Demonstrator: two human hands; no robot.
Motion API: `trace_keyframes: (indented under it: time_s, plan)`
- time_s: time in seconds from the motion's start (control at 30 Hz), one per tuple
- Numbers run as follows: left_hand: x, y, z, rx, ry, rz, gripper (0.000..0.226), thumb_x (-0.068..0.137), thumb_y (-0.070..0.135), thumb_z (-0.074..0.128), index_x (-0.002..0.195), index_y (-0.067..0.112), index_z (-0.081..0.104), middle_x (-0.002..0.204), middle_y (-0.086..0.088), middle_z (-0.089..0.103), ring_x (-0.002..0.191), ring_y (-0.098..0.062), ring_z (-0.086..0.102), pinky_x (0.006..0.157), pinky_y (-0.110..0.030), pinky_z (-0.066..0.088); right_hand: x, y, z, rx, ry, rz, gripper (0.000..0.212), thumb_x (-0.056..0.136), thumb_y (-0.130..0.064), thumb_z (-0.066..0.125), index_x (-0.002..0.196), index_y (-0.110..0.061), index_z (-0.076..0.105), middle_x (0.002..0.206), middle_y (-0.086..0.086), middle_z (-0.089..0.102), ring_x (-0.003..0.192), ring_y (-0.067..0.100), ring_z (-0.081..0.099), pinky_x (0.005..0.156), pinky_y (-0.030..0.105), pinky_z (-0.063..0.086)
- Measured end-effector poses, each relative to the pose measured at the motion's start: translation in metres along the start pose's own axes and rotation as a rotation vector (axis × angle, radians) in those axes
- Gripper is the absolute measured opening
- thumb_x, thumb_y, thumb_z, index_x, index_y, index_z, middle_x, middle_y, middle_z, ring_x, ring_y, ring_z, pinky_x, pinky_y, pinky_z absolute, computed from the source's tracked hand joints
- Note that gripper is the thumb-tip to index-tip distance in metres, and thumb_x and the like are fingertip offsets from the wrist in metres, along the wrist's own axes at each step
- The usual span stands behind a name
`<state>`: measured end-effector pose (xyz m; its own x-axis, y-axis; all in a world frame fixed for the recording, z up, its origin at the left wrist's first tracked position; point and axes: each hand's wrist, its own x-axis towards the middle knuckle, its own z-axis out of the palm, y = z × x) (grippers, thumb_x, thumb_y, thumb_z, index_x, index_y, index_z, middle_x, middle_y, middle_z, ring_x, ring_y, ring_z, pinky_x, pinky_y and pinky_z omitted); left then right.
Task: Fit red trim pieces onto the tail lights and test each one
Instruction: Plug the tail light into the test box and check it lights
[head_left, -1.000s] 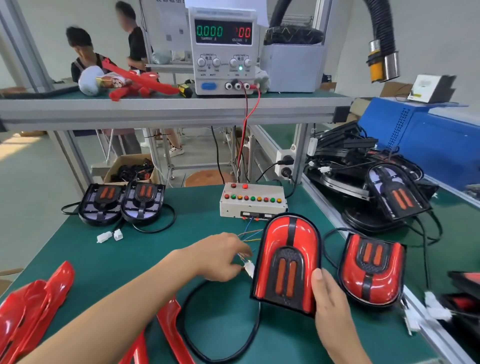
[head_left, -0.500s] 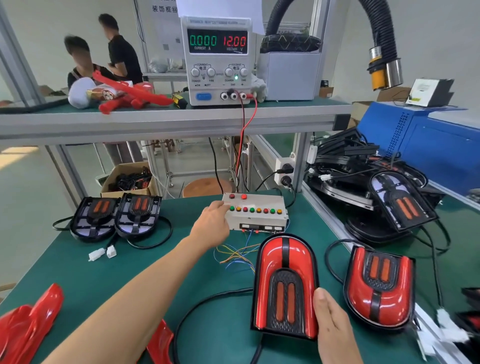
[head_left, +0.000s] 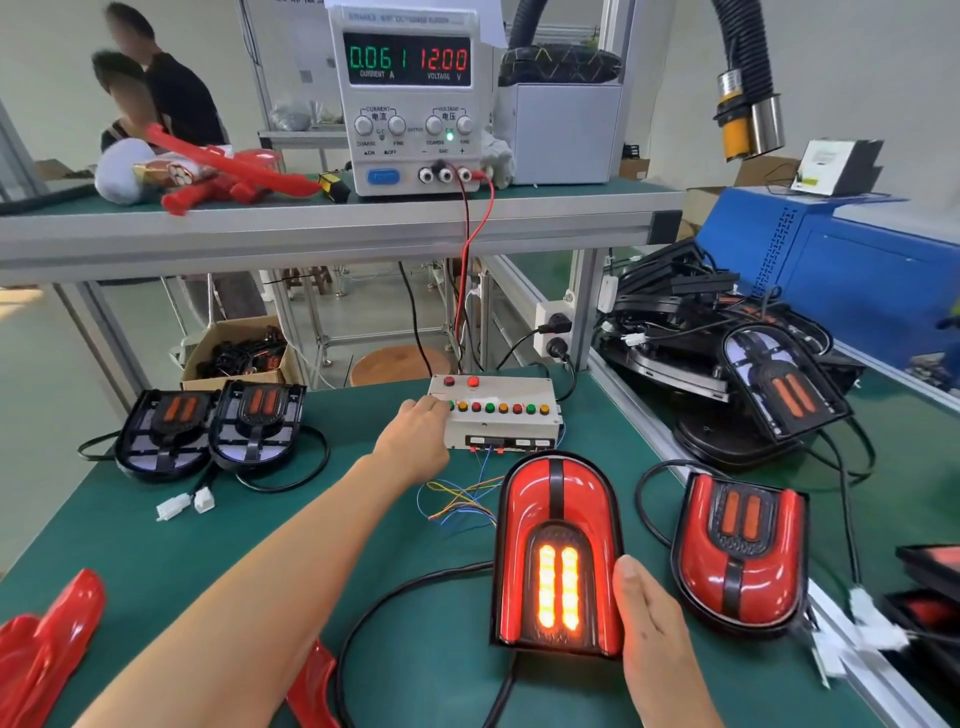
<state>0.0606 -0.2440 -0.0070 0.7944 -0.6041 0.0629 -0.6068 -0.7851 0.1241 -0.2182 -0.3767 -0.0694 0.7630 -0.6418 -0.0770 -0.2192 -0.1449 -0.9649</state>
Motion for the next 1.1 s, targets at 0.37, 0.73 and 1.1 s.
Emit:
trace_keyframes:
  time_s: [0.37,0.73,1.1]
  plan:
    - [0.003,-0.001,0.003,0.023,-0.007,0.003,0.068,0.089,0.004,0.051,0.154,0.015,0.033,0.148,-0.009,0.042,0.128,-0.033,0.042,0.109,-0.040,0.039,0.001,0.004,-0.002,0.053,-0.028,-0.032,0.041,0.089,-0.070,0.034,0.094,-0.055,0.071,0.103,-0.029,0.071,0.102,-0.013,0.062,0.094,0.020,0.042]
    - [0.011,0.005,-0.003,0.075,-0.053,-0.029,0.070,0.092,0.003,0.049,0.155,0.027,0.031,0.146,-0.012,0.034,0.125,-0.036,0.043,0.102,-0.044,0.047,0.003,0.009,-0.001,0.085,-0.074,-0.081,0.070,0.095,-0.076,0.026,0.107,-0.023,0.069,0.100,0.008,0.070,0.102,0.023,0.066,0.102,0.049,0.048]
    - [0.015,0.011,-0.004,0.142,-0.087,-0.056,0.065,0.092,0.004,0.050,0.151,0.028,0.035,0.151,-0.018,0.024,0.123,-0.040,0.049,0.097,-0.048,0.051,0.005,0.012,-0.002,0.090,-0.056,-0.081,0.044,0.100,-0.064,0.031,0.107,-0.048,0.071,0.105,-0.017,0.075,0.105,-0.002,0.066,0.096,0.029,0.047]
